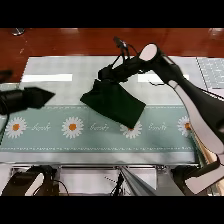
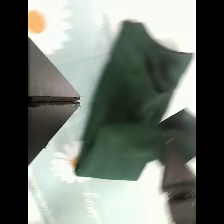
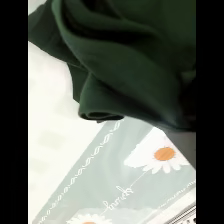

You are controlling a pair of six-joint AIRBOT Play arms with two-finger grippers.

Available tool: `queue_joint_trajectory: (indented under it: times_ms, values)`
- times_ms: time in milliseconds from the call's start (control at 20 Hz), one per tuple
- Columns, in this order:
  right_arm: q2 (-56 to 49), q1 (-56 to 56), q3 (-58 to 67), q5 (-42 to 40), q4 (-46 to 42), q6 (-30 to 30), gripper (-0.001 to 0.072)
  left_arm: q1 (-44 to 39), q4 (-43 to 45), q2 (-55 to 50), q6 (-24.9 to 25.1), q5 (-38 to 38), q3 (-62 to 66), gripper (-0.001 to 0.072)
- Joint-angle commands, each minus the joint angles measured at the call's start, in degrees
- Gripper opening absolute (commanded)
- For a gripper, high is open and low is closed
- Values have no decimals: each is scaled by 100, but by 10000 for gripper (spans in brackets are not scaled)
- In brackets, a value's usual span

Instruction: Fold the shirts.

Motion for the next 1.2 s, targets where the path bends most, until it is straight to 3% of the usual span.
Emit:
queue_joint_trajectory:
  times_ms: [0, 50, 100, 150, 200, 500, 600, 700, 750, 850, 950, 1000, 1100, 1150]
  values:
    - [-887, 90, 627, -48, 553, 208, 24, -22, 28, 638, -334, 315, -1239, 24]
    - [-986, 90, 671, -22, 750, 214, 76, -22, 28, 601, -334, 428, -1438, 24]
    - [-1038, 90, 671, 57, 992, 223, 246, -22, 28, 544, -337, 592, -1633, 24]
    - [-1058, 87, 671, 219, 1237, 92, 584, -22, 28, 481, -337, 750, -1781, 24]
    - [-1038, 66, 680, 481, 1416, -179, 624, -22, 26, 404, -407, 887, -1910, 24]
    - [197, -1154, 699, 2516, 1091, -341, 623, -22, -33, 140, -590, 1060, -2024, 25]
    - [1207, -1585, 603, 2717, -398, -225, 623, -22, -33, 140, -590, 1062, -2024, 24]
    - [2441, -1864, -70, 2494, -2575, 142, 623, -22, -33, 140, -590, 1062, -2024, 24]
    - [3154, -1982, -776, 2105, -3530, 507, 623, -22, -33, 140, -588, 1071, -2024, 24]
    - [4557, -2186, -2625, 1019, -4533, 1440, 622, -22, -33, 140, -588, 1102, -2026, 24]
    - [5733, -2273, -4651, -195, -4323, 2328, 622, -24, -35, 140, -588, 1102, -2026, 24]
    - [6126, -2267, -5606, -798, -3792, 2658, 622, -22, -33, 140, -588, 1102, -2026, 24]
    - [6367, -2267, -7044, -1858, -2092, 2721, 622, -24, -35, 140, -590, 1102, -2026, 24]
    - [6271, -2267, -7497, -2234, -1213, 2448, 621, -22, -35, 140, -590, 1102, -2026, 24]
